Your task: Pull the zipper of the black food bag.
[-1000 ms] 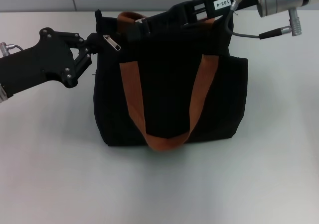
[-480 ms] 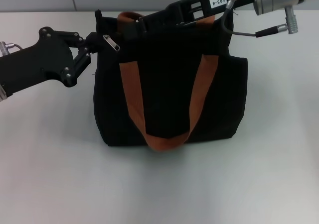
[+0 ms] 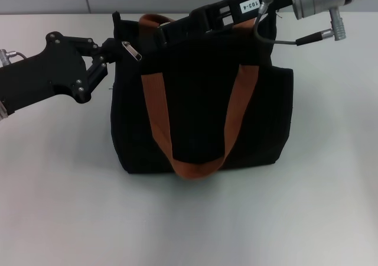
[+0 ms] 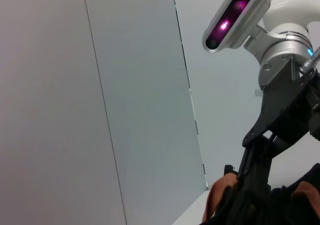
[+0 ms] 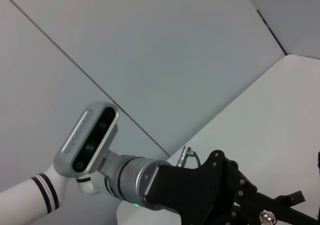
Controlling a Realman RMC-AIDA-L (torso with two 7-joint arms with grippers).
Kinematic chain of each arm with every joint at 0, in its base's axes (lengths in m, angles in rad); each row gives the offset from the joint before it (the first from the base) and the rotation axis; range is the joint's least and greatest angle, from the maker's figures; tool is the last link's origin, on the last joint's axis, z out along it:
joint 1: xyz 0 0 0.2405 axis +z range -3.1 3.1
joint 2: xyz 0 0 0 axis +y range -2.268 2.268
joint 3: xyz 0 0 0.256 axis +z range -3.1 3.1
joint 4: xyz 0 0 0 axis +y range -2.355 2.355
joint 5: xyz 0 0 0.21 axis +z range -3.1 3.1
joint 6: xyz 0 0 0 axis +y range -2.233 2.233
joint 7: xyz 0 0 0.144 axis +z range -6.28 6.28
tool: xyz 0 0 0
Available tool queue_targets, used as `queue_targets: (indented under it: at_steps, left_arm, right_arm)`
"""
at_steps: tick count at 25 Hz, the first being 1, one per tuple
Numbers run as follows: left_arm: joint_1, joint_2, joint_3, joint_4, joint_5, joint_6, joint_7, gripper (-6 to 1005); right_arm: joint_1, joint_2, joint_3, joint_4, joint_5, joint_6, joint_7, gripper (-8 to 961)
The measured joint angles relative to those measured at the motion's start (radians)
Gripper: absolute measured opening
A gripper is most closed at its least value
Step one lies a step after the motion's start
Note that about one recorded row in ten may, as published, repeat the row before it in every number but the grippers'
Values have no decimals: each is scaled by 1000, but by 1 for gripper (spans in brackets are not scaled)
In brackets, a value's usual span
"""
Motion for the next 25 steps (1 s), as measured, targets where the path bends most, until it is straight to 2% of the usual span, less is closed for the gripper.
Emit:
queue_targets:
  at_steps: [17, 25]
  left_arm:
    - [-7, 0, 1, -5, 2, -2, 11, 30]
    - [-8, -2, 2, -3, 1, -4, 11, 31]
  right_arm:
    - [20, 1, -21, 21, 0, 36, -2, 693]
    - [29, 10, -42, 22, 0, 44, -4, 686]
